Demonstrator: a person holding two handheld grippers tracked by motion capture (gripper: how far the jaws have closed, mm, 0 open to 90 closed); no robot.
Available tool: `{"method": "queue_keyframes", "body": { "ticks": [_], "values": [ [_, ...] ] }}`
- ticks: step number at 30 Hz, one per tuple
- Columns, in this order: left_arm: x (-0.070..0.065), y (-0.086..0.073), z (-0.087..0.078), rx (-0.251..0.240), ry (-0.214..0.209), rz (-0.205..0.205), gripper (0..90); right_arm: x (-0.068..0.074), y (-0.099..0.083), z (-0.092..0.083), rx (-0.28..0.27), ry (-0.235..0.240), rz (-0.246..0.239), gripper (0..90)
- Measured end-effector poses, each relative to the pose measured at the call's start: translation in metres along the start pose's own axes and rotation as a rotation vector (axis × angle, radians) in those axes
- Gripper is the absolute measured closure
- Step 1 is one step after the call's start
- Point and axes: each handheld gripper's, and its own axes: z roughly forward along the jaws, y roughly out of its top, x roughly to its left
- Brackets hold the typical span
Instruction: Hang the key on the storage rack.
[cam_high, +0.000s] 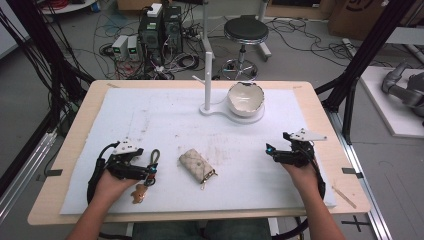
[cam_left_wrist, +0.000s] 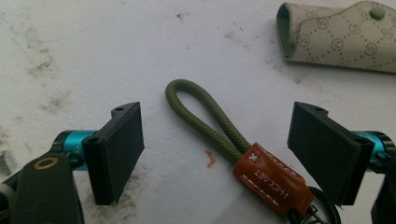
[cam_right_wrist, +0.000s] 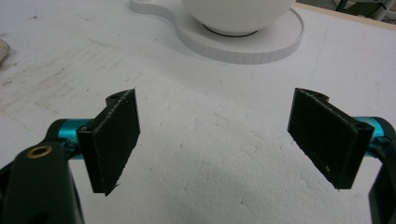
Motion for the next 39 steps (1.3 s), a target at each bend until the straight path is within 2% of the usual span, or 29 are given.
{"method": "queue_keyframes", "body": {
  "ticks": [6,9,13,18,20,27,31,33,34,39],
  "values": [
    [-0.005,-0.003,0.006,0.077,0.014,0.022,19.9,0.001,0.000,0.000,0.000,-0.004,-0.010,17.2],
    [-0.007,-0.004,0.006,0.097,0.013,0.022,21.8,0.001,0.000,0.000,0.006,-0.004,-0.009,17.2],
    [-0.012,-0.004,0.005,0.114,0.044,0.017,25.4,0.002,0.000,0.001,0.009,-0.004,-0.013,17.2],
    [-0.015,-0.004,0.001,0.121,0.045,0.020,43.1,0.003,0.000,0.001,0.011,-0.004,-0.021,17.2],
    [-0.015,-0.004,-0.001,0.124,0.033,0.033,51.2,0.002,0.000,0.001,0.013,-0.002,-0.022,17.2],
    [-0.015,-0.003,-0.002,0.130,0.018,0.056,65.1,0.003,0.000,0.001,0.016,-0.004,-0.023,17.2],
    [-0.014,-0.004,-0.002,0.120,0.015,0.077,63.6,0.003,0.000,0.002,0.019,-0.004,-0.026,17.2],
    [-0.013,-0.003,-0.002,0.131,0.067,0.067,48.9,0.003,0.000,0.002,0.019,-0.003,-0.028,17.2],
    [-0.013,-0.003,-0.003,0.135,0.071,0.056,43.1,0.003,0.000,0.002,0.020,-0.003,-0.028,17.2],
    [-0.019,-0.003,-0.009,0.114,0.095,0.036,37.9,0.003,0.000,0.002,0.023,-0.002,-0.024,17.2]
  ]
}}
